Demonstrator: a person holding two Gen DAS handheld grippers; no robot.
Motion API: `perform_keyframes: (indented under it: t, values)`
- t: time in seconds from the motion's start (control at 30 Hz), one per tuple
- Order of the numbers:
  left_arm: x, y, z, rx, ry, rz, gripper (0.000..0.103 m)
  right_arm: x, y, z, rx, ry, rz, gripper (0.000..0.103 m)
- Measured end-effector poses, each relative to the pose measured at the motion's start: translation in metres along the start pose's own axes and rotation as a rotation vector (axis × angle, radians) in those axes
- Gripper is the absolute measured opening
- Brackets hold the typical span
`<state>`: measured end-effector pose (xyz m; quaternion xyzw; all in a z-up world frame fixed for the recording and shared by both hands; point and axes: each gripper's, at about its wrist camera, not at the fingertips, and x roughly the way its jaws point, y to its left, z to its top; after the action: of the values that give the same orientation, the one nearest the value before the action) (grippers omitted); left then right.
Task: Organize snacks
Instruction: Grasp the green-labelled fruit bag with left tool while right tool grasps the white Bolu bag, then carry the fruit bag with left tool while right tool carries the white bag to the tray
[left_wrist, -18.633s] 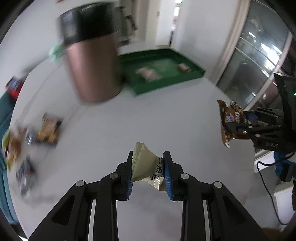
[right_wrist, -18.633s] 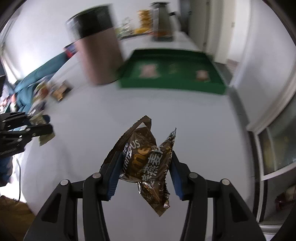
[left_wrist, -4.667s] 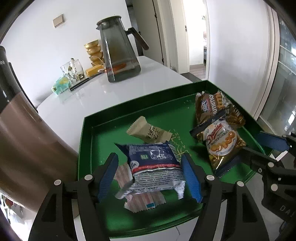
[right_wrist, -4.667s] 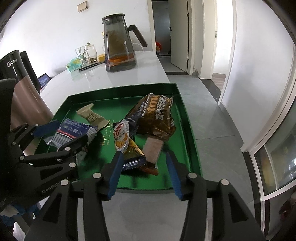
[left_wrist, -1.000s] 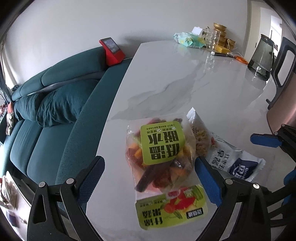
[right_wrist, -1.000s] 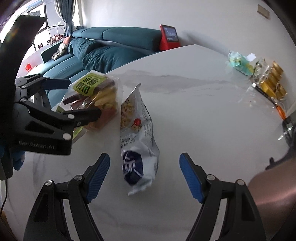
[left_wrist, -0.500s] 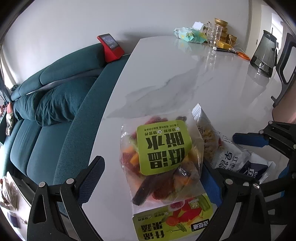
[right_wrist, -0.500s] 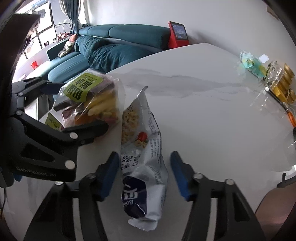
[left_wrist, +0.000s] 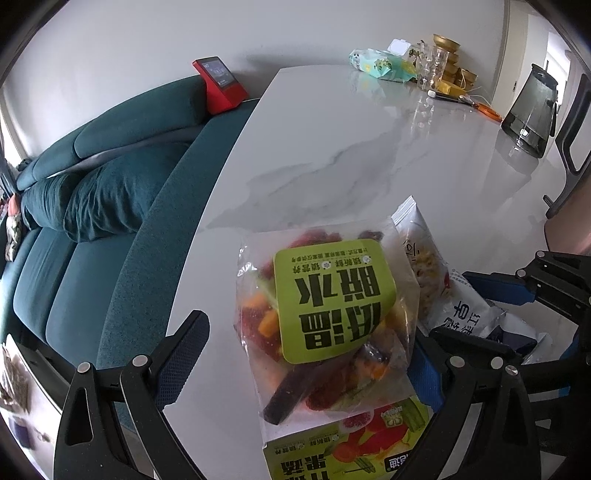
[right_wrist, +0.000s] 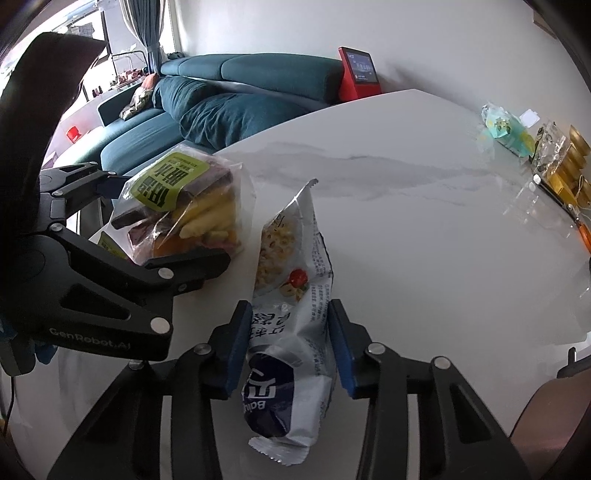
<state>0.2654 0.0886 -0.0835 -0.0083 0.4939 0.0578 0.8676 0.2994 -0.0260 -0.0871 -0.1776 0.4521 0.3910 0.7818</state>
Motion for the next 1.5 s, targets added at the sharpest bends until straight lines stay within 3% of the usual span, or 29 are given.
perform_keyframes:
  t: [0.17,0.4,0.53,0.87,1.2,1.5]
  values:
    - [0.005,-0.001,-0.001,0.005,0.011,0.001,0.094,-0.002,-0.005,-0.002,0.033,0.001,0.007,0.000]
    - [0.004,-0.007,0.000,0.014,0.004,-0.026,0.066,-0.005,-0.009,-0.003,0.059,0.000,0.007,0.000]
    - [0.005,-0.007,0.002,0.013,-0.008,-0.015,0.061,-0.006,-0.015,-0.003,0.091,-0.007,0.006,0.000]
    - [0.004,-0.009,0.002,0.010,-0.035,0.010,0.057,-0.016,-0.017,-0.007,0.132,-0.029,-0.025,0.000]
    - [-0.015,-0.010,-0.003,0.014,-0.052,0.017,0.056,-0.059,-0.009,-0.006,0.145,-0.101,-0.033,0.000]
    - [-0.046,-0.017,-0.018,0.027,-0.076,0.030,0.056,-0.101,0.011,-0.026,0.124,-0.123,-0.023,0.000]
